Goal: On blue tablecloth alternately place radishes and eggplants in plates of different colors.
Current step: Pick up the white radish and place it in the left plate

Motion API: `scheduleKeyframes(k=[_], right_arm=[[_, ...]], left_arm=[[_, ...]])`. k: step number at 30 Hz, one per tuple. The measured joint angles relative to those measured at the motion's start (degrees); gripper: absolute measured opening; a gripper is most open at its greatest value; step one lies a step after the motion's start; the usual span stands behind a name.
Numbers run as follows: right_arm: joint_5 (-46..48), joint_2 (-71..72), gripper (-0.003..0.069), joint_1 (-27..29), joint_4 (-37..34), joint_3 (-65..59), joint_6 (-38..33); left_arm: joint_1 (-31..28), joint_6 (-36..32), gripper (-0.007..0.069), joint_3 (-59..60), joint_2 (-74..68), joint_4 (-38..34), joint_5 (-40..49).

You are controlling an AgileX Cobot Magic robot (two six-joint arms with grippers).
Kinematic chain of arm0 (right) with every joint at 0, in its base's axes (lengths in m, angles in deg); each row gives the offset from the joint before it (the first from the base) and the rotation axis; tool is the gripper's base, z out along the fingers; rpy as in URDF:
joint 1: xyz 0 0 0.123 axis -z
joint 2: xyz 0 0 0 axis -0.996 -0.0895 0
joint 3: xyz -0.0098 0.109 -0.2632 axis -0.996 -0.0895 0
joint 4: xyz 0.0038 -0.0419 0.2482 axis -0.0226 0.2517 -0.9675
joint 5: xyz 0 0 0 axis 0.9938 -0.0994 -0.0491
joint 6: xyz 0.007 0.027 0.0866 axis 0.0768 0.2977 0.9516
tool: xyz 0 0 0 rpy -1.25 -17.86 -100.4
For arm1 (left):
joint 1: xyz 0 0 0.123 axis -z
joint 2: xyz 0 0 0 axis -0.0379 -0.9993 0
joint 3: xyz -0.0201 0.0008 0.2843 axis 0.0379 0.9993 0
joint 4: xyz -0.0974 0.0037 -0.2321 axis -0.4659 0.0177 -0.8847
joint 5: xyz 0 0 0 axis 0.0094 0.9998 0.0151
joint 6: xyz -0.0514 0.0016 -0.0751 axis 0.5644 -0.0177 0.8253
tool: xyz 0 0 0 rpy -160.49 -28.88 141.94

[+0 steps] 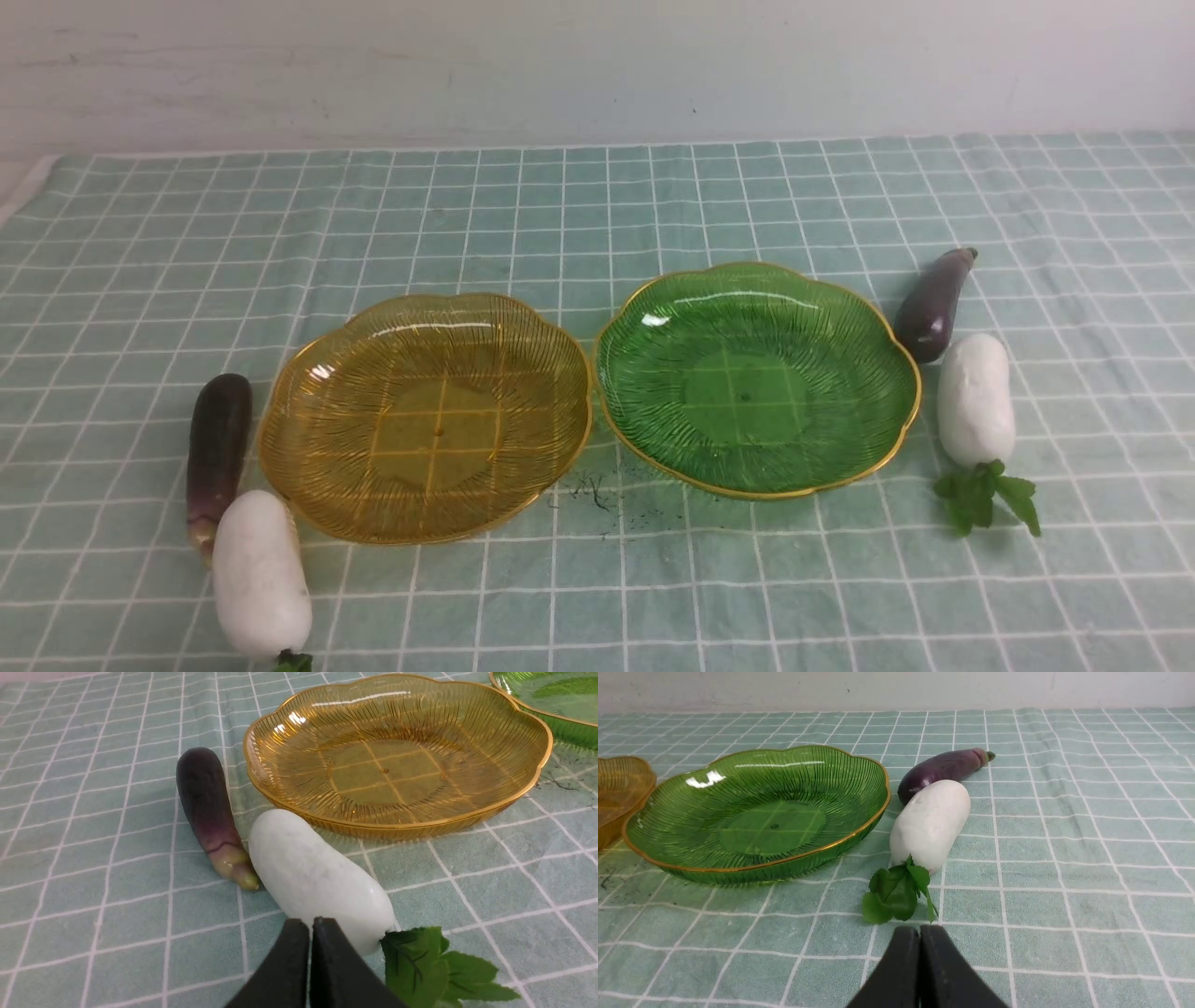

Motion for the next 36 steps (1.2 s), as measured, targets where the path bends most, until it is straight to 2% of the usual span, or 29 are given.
scheduleKeyframes(k=[2,5,8,9,11,13,16,18,22,24,25,27,28,31,32,33,34,36], right_arm=[[0.0,0.0,-0.0013,0.0,0.0,0.0,0.0],[0.0,0.0,-0.0013,0.0,0.0,0.0,0.0],[0.0,0.0,-0.0013,0.0,0.0,0.0,0.0],[0.0,0.0,-0.0013,0.0,0.0,0.0,0.0],[0.0,0.0,-0.0013,0.0,0.0,0.0,0.0],[0.0,0.0,-0.0013,0.0,0.0,0.0,0.0],[0.0,0.0,-0.0013,0.0,0.1,0.0,0.0],[0.0,0.0,-0.0013,0.0,0.6,0.0,-0.1],[0.0,0.0,-0.0013,0.0,0.7,0.0,-0.2],[0.0,0.0,-0.0013,0.0,0.8,0.0,-0.2],[0.0,0.0,-0.0013,0.0,0.8,0.0,-0.2],[-0.8,0.0,-0.0013,0.0,-0.3,0.0,0.3],[-2.4,0.0,-0.0013,0.0,-2.8,-0.2,1.0],[-5.6,0.0,-0.0013,0.0,-9.0,-0.4,3.4],[-10.3,0.0,-0.0013,0.0,-19.1,-0.4,6.4],[-10.7,0.0,-0.0013,0.0,-20.1,-0.4,7.0],[-13.2,0.0,-0.0013,0.0,-27.2,-0.4,9.6],[-15.1,0.0,-0.0013,0.0,-36.6,-0.4,11.4]], left_arm=[[0.0,0.5,-0.0008,0.1,0.0,-0.4,-0.8],[0.0,5.6,-0.0008,0.1,0.0,-8.1,-7.3],[0.0,7.2,-0.0008,0.1,0.0,-11.8,-11.8],[0.0,8.7,-0.0008,0.1,0.0,-16.0,-16.6],[0.0,9.6,-0.0008,0.1,0.0,-18.9,-21.1],[0.0,10.8,-0.0008,0.1,0.0,-23.1,-30.2],[0.0,12.3,-0.0008,-2.9,0.0,-28.0,-33.7],[0.0,11.4,-0.0008,-8.5,-0.3,-30.2,-30.6],[0.0,6.2,-0.0008,-22.1,-8.7,-30.6,-16.0],[0.0,4.2,-0.0008,-26.6,-15.0,-29.7,-6.9],[0.0,2.9,-0.0008,-30.6,-22.1,-27.6,0.8],[0.0,2.4,-0.0008,-33.9,-30.6,-24.1,7.8],[0.0,2.4,-0.0008,-35.0,-36.2,-21.0,13.6],[0.0,3.6,-0.0008,-35.9,-45.2,-16.9,18.5],[0.0,5.7,-0.0008,-36.1,-52.6,-13.2,21.0],[0.0,6.2,-0.0008,-36.1,-53.3,-12.9,21.3],[0.0,7.6,-0.0008,-36.1,-57.9,-11.6,21.6],[0.0,9.2,-0.0008,-36.2,-62.7,-10.9,21.5]])
